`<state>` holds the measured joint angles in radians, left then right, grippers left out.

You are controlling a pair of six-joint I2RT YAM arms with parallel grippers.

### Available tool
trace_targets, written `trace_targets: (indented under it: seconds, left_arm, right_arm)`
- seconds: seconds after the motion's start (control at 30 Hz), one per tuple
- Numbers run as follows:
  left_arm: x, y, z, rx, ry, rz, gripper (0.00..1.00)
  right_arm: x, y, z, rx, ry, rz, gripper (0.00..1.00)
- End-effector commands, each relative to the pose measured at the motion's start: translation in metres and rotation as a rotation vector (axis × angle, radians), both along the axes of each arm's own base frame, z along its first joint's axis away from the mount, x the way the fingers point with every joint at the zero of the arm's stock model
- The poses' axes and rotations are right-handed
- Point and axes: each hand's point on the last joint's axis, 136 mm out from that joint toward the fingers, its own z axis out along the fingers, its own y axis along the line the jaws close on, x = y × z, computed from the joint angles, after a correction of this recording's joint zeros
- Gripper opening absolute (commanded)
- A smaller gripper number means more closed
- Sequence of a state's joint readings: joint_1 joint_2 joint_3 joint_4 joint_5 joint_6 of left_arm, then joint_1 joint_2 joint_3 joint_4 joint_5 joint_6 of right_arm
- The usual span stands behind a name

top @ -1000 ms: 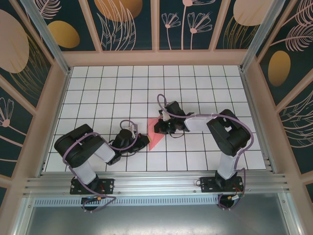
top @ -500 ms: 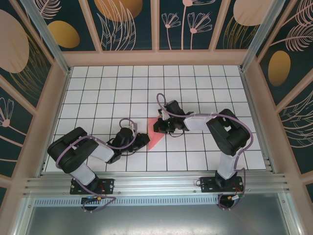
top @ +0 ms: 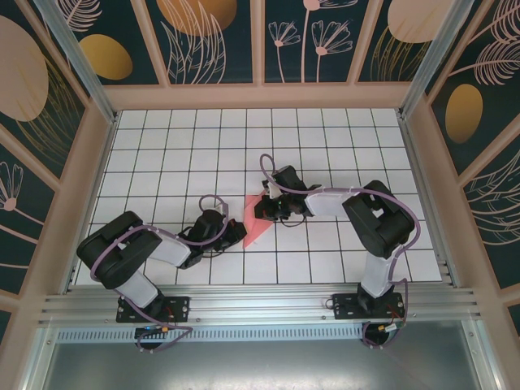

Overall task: Fold a paper plane with a square sheet of paper (pick it up from the middle)
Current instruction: Fourth fold the wing at the center of the table.

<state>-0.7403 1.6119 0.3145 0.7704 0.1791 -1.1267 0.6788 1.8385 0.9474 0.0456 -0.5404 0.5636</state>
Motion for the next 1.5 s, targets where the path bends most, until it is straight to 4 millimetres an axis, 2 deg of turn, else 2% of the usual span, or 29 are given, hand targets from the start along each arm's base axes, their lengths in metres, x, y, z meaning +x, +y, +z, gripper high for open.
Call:
trace_targets:
  seconds: [0.0, 0.2, 0.33, 0.4, 0.53, 0.9, 1.27, 1.33, 1.47]
  left_arm:
    - [-0.004, 0.009, -0.018, 0.046, 0.040, 0.013, 0.01]
    - [-0.009, 0.014, -0.023, 0.053, 0.055, 0.016, 0.00]
    - [-0.009, 0.008, -0.020, -0.006, 0.064, -0.021, 0.00]
    - [-0.009, 0.007, -0.019, -0.046, 0.077, -0.025, 0.00]
    - [-0.013, 0.013, -0.030, -0.083, 0.135, 0.006, 0.00]
    - [-0.020, 0.019, -0.050, -0.069, 0.217, 0.037, 0.00]
    - [-0.021, 0.029, -0.069, 0.073, 0.268, 0.041, 0.00]
    - [-0.022, 0.031, -0.071, 0.084, 0.281, 0.049, 0.00]
    - [-0.024, 0.036, -0.077, 0.116, 0.304, 0.068, 0.00]
  right_arm:
    - [0.003, 0.005, 0.003, -0.002, -0.009, 0.009, 0.05]
    - [0.001, 0.004, 0.022, 0.032, -0.040, 0.008, 0.07]
    - [-0.005, 0.007, 0.024, 0.072, -0.026, 0.022, 0.06]
    - [-0.007, 0.007, 0.021, 0.080, -0.019, 0.023, 0.06]
    - [-0.009, 0.008, 0.013, 0.079, 0.002, 0.018, 0.05]
    - [-0.004, 0.006, -0.011, 0.028, 0.033, -0.004, 0.05]
    - [-0.001, -0.002, -0.032, -0.048, 0.045, -0.025, 0.05]
    - [0.001, -0.003, -0.030, -0.054, 0.040, -0.025, 0.05]
    - [0.005, 0.001, -0.008, -0.016, 0.008, -0.021, 0.06]
